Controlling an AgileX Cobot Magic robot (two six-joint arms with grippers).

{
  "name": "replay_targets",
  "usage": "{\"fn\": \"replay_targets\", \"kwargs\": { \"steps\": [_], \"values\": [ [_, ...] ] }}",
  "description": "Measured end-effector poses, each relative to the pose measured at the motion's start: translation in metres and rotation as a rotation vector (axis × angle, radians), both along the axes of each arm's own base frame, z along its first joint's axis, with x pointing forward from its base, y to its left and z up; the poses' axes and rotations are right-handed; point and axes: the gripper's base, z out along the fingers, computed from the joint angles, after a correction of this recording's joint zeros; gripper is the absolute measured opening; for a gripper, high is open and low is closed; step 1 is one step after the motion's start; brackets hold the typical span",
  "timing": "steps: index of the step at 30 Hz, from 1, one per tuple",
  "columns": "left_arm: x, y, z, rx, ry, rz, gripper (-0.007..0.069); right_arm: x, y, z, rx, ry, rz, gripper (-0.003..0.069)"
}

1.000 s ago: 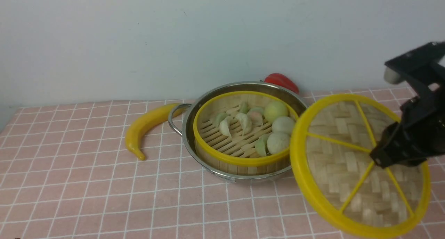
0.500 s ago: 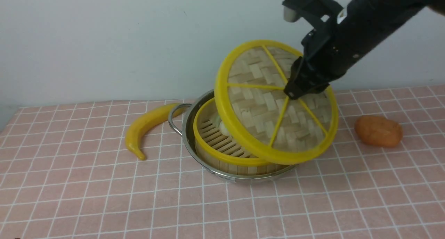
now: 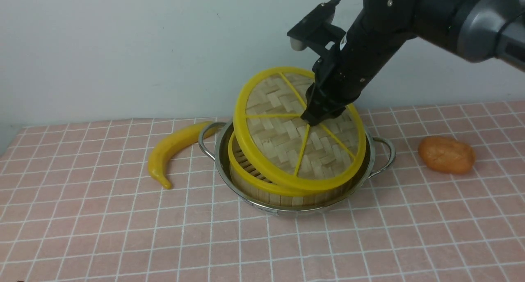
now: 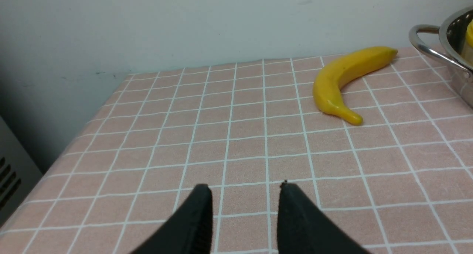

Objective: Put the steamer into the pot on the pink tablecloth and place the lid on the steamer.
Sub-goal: 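Place the bamboo steamer lid onto the steamer basket in the pot with the right gripper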

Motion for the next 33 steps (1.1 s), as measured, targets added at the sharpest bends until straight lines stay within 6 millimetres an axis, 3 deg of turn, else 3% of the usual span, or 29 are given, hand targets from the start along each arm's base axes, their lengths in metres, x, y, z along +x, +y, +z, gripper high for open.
{"fn": "replay_targets", "kwargs": {
  "steps": [25,33],
  "values": [
    [0.000,0.000,0.000,0.000,0.000,0.000,0.0243,0.008,0.003,-0.003,0.013,-0.053,0.007,0.0146],
    [0.000,0.000,0.000,0.000,0.000,0.000,0.0243,-0.001,-0.004,0.035,0.012,-0.116,0.009,0.0146]
  ]
}}
